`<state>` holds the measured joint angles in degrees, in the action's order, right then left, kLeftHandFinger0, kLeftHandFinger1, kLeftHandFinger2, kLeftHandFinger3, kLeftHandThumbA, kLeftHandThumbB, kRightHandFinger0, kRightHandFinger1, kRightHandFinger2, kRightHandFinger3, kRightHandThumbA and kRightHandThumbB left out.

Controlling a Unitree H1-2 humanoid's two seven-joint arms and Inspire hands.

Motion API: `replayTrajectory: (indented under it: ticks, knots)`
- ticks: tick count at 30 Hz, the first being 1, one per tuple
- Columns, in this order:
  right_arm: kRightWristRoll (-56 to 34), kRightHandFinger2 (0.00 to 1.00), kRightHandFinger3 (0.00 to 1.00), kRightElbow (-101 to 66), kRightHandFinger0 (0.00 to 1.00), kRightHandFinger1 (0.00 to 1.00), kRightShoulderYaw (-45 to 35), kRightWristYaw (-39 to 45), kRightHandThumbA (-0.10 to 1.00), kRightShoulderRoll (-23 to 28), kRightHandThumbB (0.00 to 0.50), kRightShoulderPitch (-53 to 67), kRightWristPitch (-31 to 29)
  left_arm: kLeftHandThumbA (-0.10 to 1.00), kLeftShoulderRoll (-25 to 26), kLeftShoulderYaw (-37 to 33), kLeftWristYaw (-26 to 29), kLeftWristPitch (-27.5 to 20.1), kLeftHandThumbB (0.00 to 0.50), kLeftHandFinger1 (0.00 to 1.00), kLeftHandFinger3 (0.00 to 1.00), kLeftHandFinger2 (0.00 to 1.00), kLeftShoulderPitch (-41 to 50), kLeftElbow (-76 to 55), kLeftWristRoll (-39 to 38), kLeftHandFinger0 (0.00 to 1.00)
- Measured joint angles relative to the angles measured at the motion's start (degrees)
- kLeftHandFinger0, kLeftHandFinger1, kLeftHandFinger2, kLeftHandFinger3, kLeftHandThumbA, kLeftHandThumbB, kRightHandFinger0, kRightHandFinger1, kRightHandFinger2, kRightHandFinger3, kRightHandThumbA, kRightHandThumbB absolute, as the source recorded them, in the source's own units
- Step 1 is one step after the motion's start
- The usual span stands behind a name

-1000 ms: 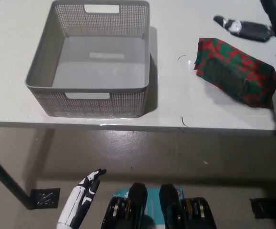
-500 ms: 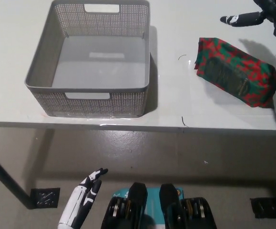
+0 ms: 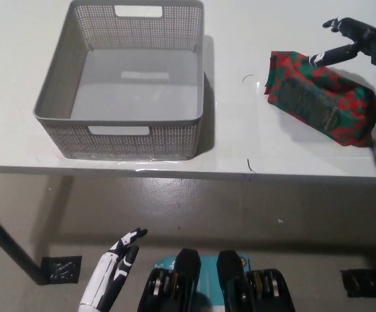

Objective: Use the right hand to pick up a bag of coffee beans on the right hand side and place it into a container on the left hand side

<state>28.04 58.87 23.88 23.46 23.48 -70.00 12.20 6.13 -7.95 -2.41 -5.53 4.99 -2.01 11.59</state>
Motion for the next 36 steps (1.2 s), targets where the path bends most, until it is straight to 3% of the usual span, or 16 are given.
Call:
replayTrajectory:
  ticks: [11,16,24,31,36]
  knots:
    - [-0.09,1.0,1.0,-3.02,1.0,1.0,-0.11,4.16,0.86,0.54,0.5,0.05,0.25,1.0,0.16,0.0,-0.03,-0.02,0.335,1.0,1.0,1.0,0.0,-0.05,0.12,1.0]
    - [0.26,1.0,1.0,-3.38,1.0,1.0,0.52,4.72,0.78,0.45,0.5,0.37,0.59,1.0,0.22,0.02,-0.03,-0.08,0.332,1.0,1.0,1.0,0.02,-0.09,0.17,1.0]
    - [0.81,1.0,1.0,-1.37,1.0,1.0,3.34,4.85,0.73,-0.92,0.5,3.12,0.59,1.0,0.22,0.03,-0.03,-0.16,0.334,1.0,1.0,1.0,0.04,-0.13,0.23,1.0]
    - [3.68,1.0,1.0,3.65,1.0,1.0,8.8,2.08,0.73,-3.02,0.5,4.99,-0.55,1.0,0.21,0.04,-0.03,-0.15,0.336,1.0,1.0,1.0,0.33,-0.24,0.25,1.0]
    - [5.87,1.0,1.0,7.65,1.0,1.0,11.74,-1.57,0.79,-4.25,0.5,4.82,-2.13,1.0,0.22,0.07,-0.03,-0.15,0.339,1.0,1.0,1.0,0.32,-0.28,0.26,1.0]
